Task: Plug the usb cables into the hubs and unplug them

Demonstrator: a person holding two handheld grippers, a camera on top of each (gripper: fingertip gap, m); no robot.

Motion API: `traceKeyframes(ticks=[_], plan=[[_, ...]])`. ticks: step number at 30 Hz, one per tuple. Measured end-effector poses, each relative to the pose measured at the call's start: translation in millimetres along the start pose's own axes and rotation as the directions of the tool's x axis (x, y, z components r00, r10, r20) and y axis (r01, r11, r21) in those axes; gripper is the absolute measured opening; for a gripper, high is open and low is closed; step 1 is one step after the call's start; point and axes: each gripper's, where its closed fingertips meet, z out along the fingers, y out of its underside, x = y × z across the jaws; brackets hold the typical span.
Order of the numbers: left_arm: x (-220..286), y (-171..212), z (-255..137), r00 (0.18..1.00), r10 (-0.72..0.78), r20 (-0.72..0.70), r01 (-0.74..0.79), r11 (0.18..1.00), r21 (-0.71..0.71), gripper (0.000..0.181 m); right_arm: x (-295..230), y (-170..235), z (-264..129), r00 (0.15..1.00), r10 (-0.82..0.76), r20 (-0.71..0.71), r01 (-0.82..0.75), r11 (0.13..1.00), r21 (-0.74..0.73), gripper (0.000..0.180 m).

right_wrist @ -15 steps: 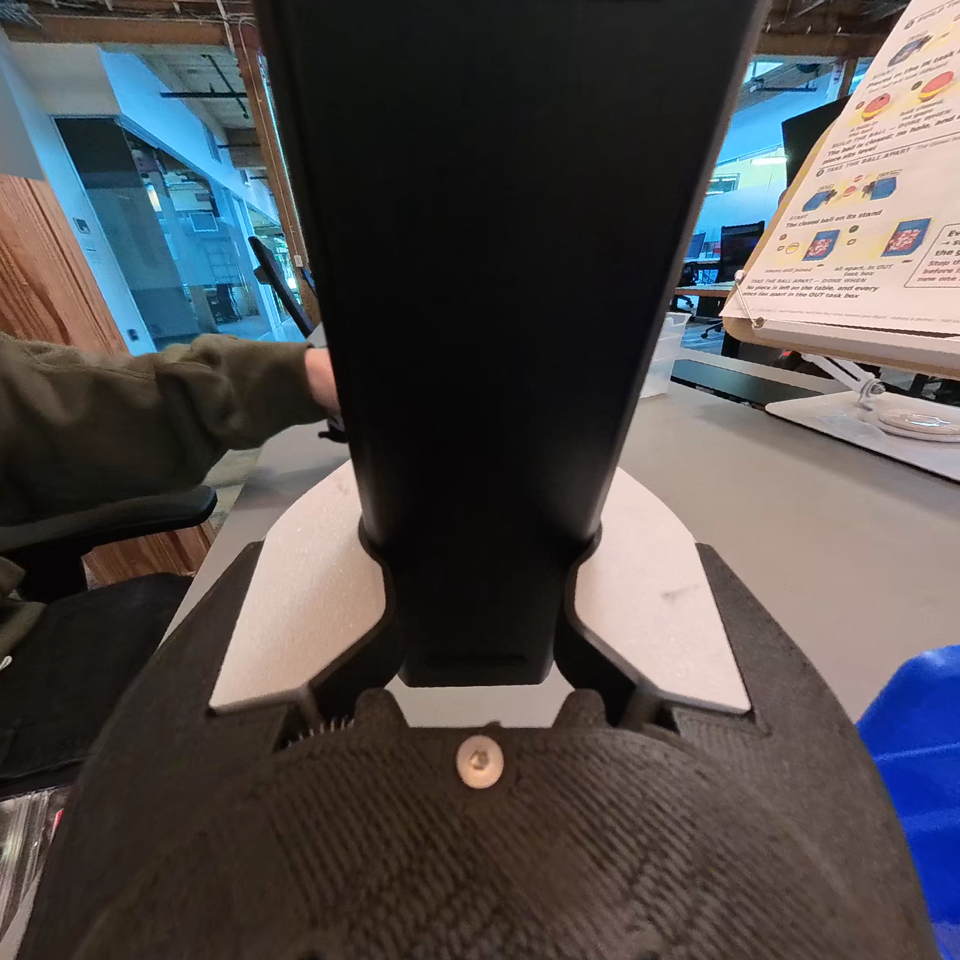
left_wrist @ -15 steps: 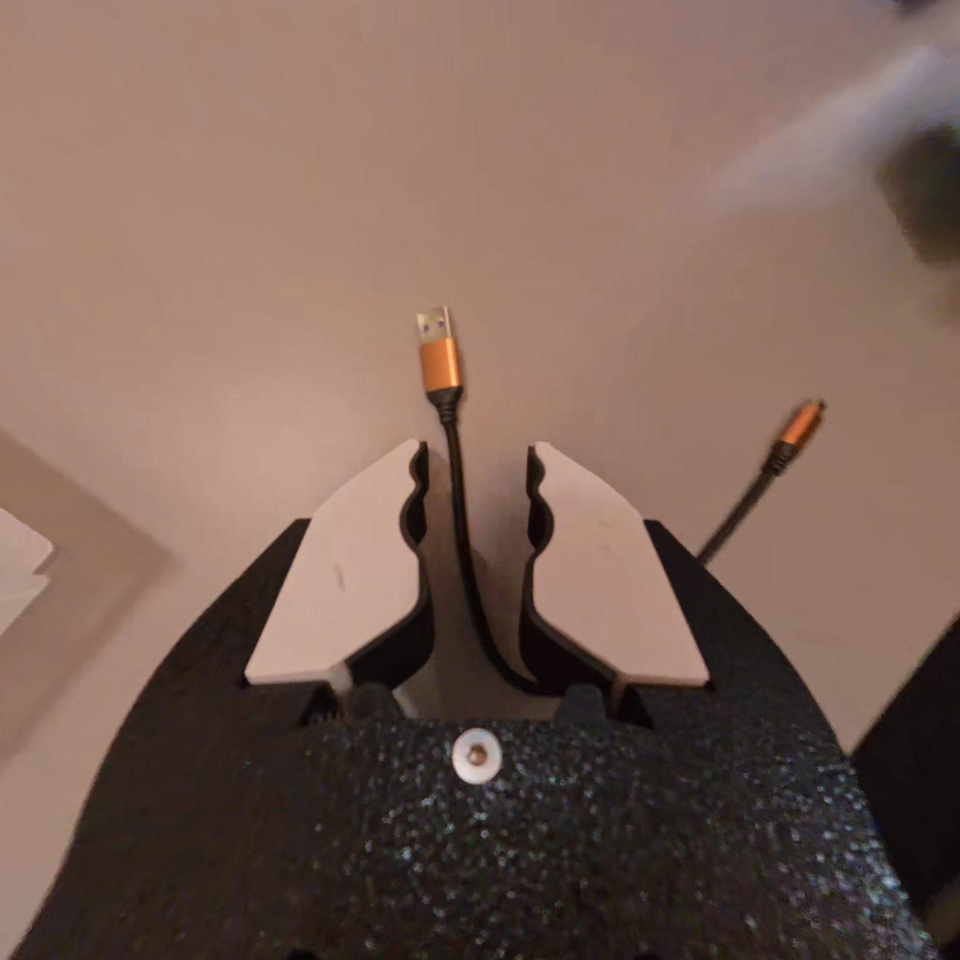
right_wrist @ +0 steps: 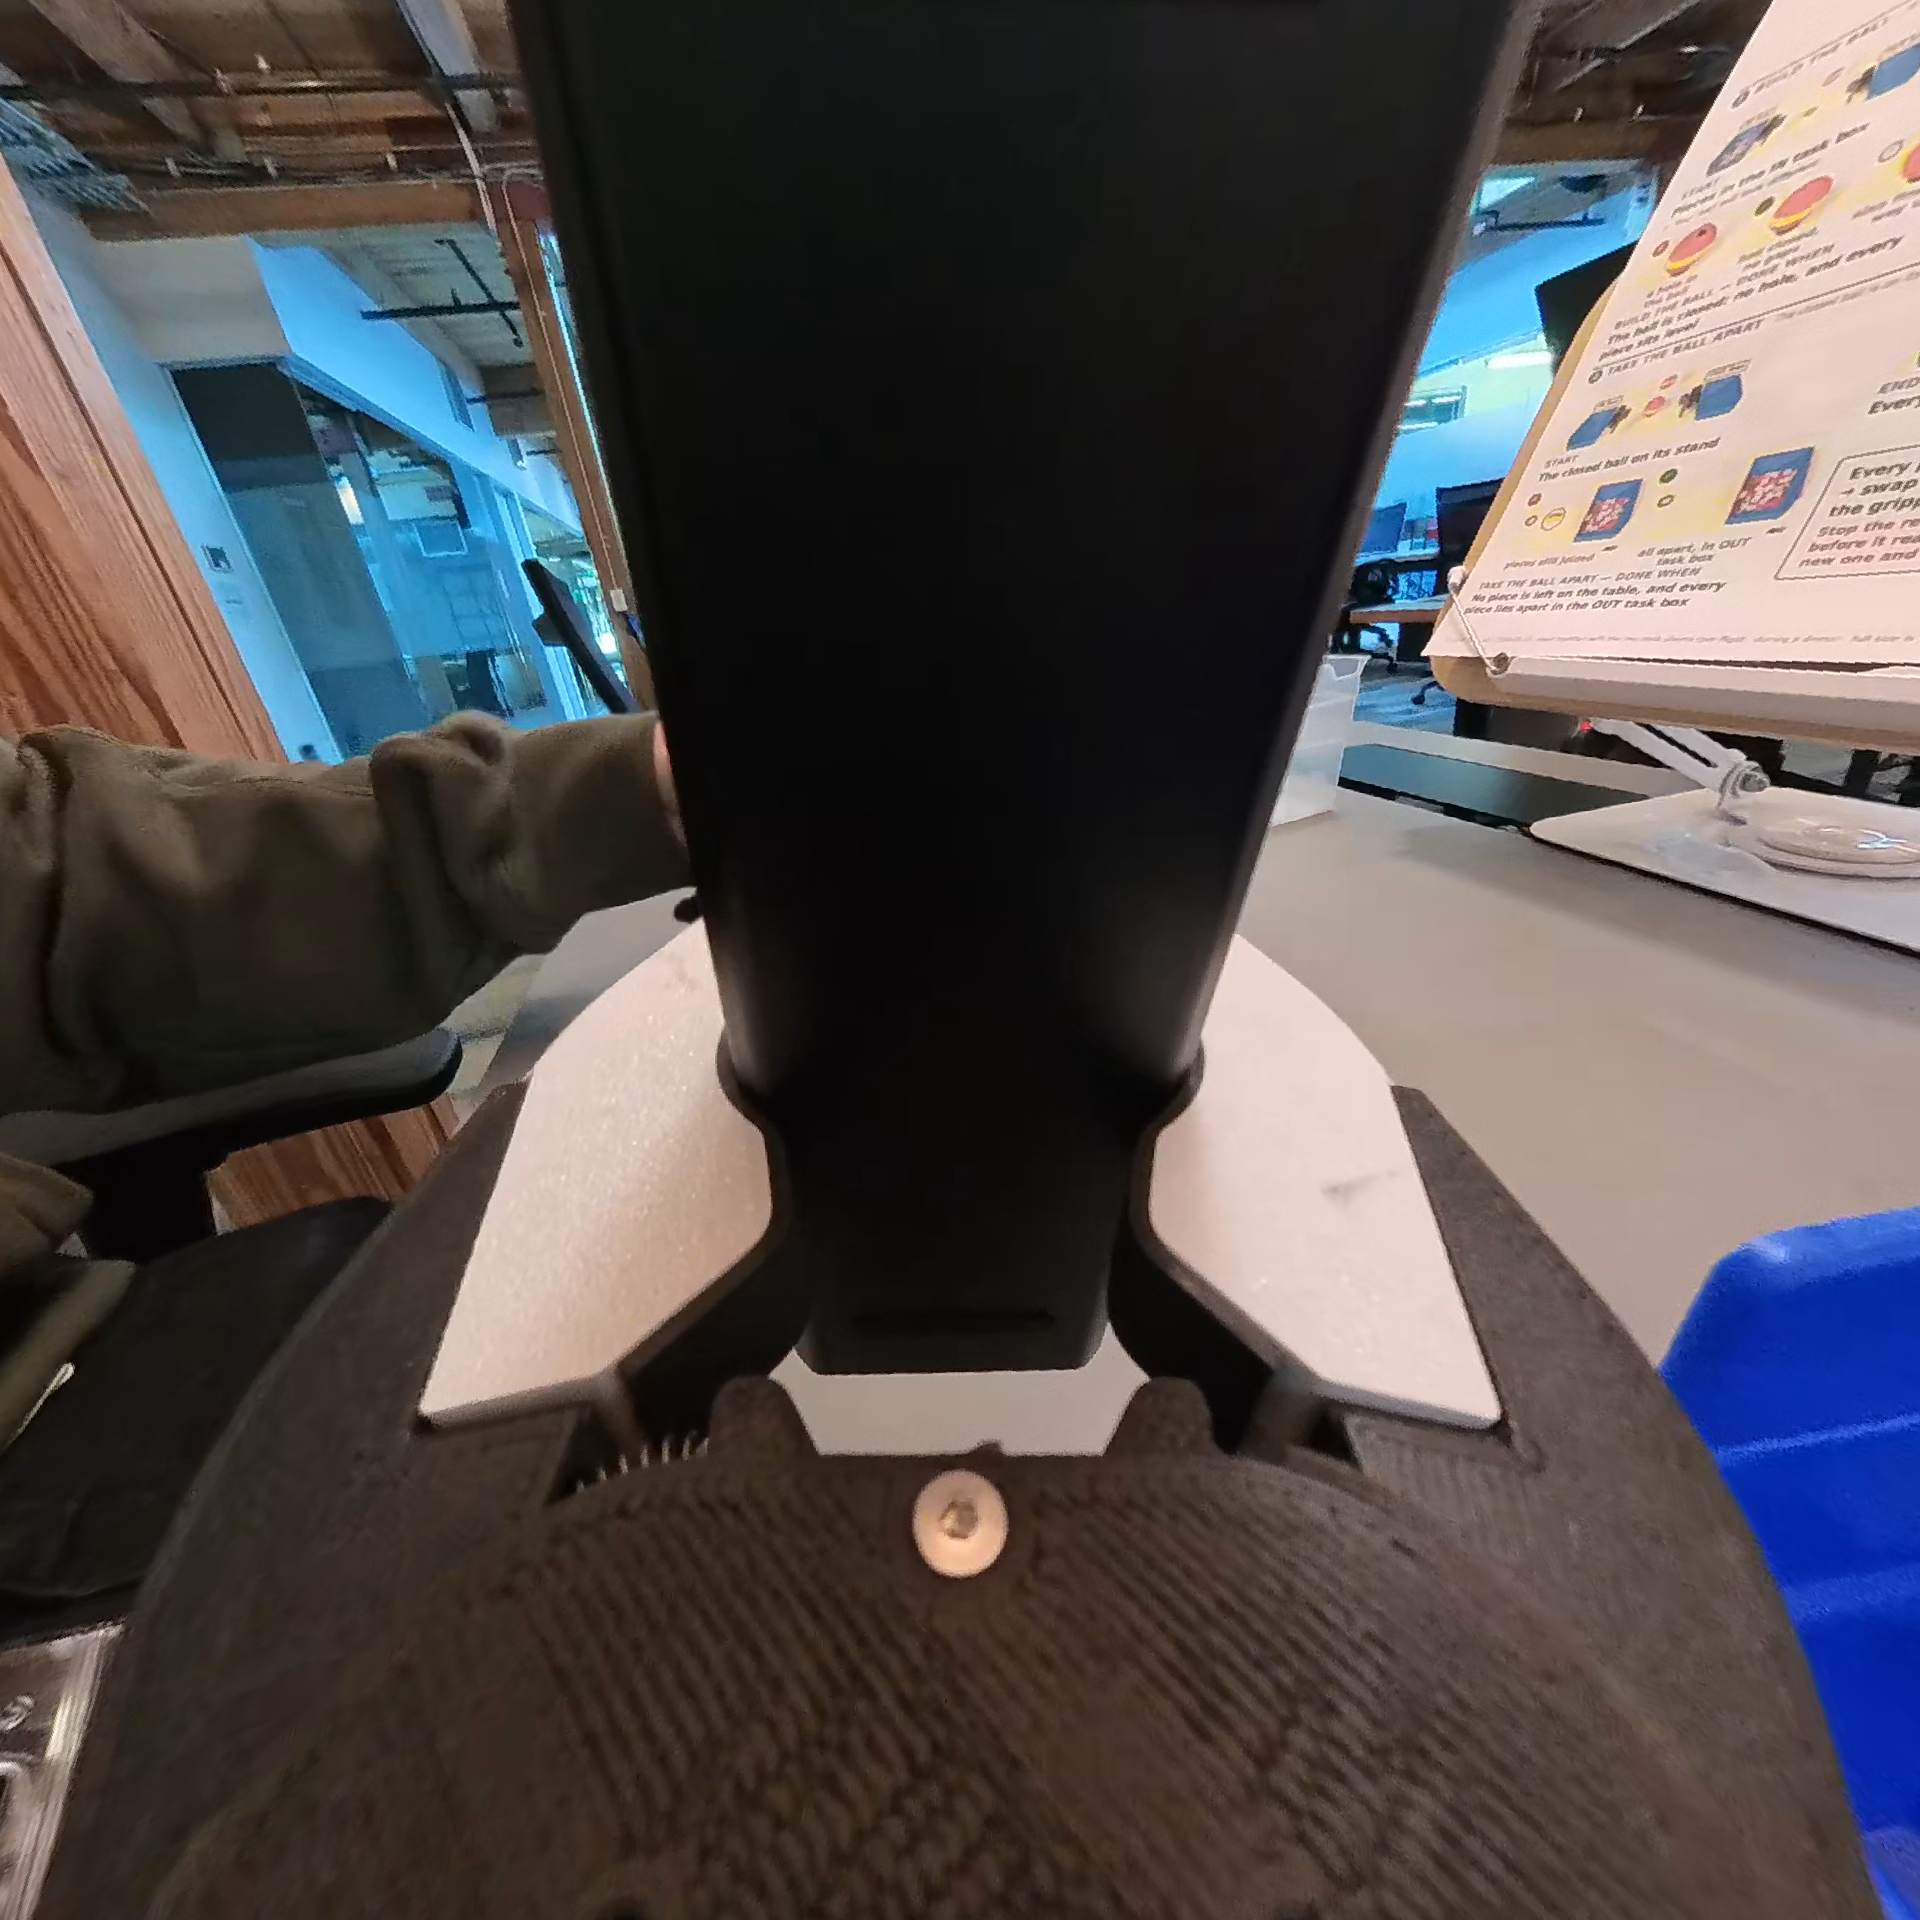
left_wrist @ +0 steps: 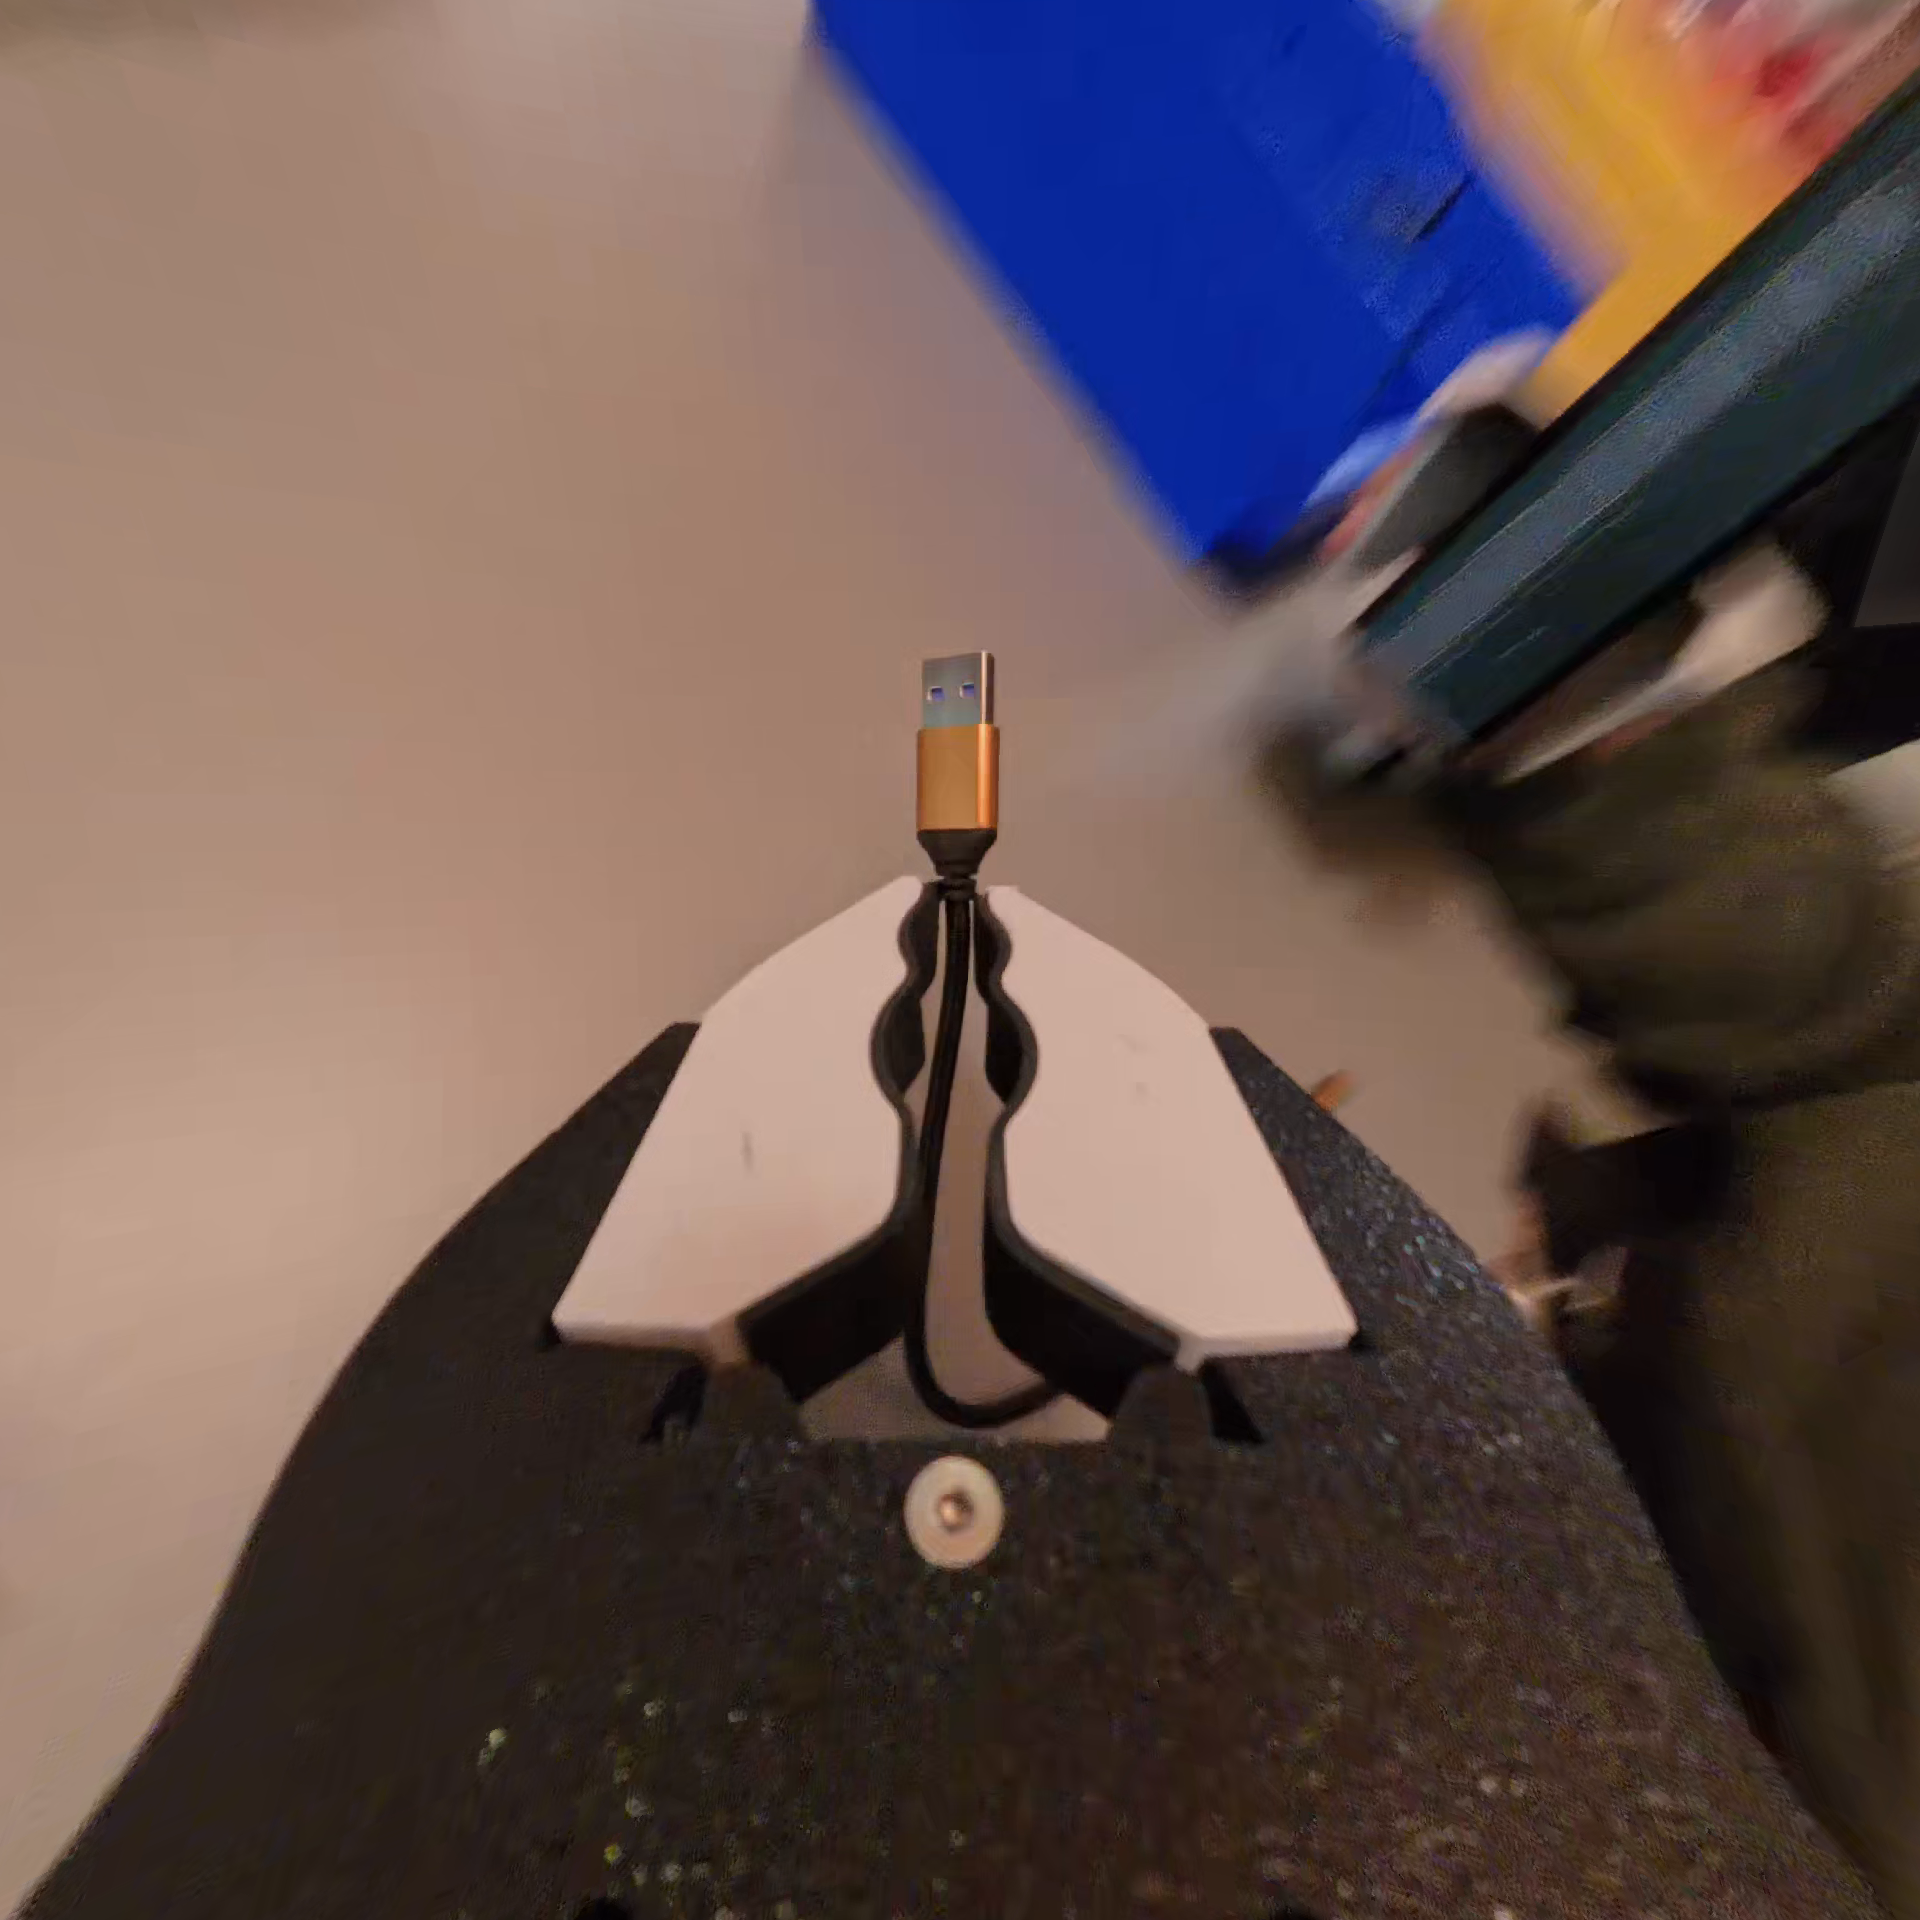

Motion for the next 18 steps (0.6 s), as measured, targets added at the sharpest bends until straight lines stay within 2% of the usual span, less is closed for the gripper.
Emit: traceKeyframes(ticks=[1,3,5,8,10,13,18], plan=[[10.6,-17.6,-5.1,0.991,-0.071,-0.110,0.082,0.992,0.099,0.005,0.3,-0.5,-0.4,1.000,0.001,0.000,-0.001,1.000,0.004,0.074],[26.7,-45.5,-17.6,0.936,-0.153,-0.318,0.234,0.944,0.233,0.005,0.3,-0.9,-0.7,1.000,0.002,0.002,-0.002,1.000,0.006,0.074],[44.3,-58.0,-25.8,0.835,-0.172,-0.522,0.346,0.902,0.256,0.005,0.3,-0.8,-0.6,1.000,-0.001,0.001,0.001,1.000,0.006,0.074],[51.1,-54.8,-17.9,0.747,-0.214,-0.630,0.429,0.878,0.211,0.005,0.0,-0.9,-0.5,1.000,-0.006,0.000,0.006,1.000,0.006,0.074],[42.6,-43.3,-1.5,0.785,-0.246,-0.568,0.410,0.894,0.179,0.005,-0.4,-0.9,-0.6,1.000,-0.010,0.001,0.010,1.000,0.006,0.074],[19.4,-18.1,23.7,0.901,-0.252,-0.352,0.304,0.948,0.099,0.005,-1.1,-0.5,-0.3,1.000,-0.014,0.002,0.014,1.000,0.003,0.074],[-14.8,14.5,41.4,0.996,-0.084,-0.022,0.081,0.993,-0.089,0.006,-1.6,0.2,0.3,1.000,-0.017,0.005,0.017,1.000,-0.003,0.074]])
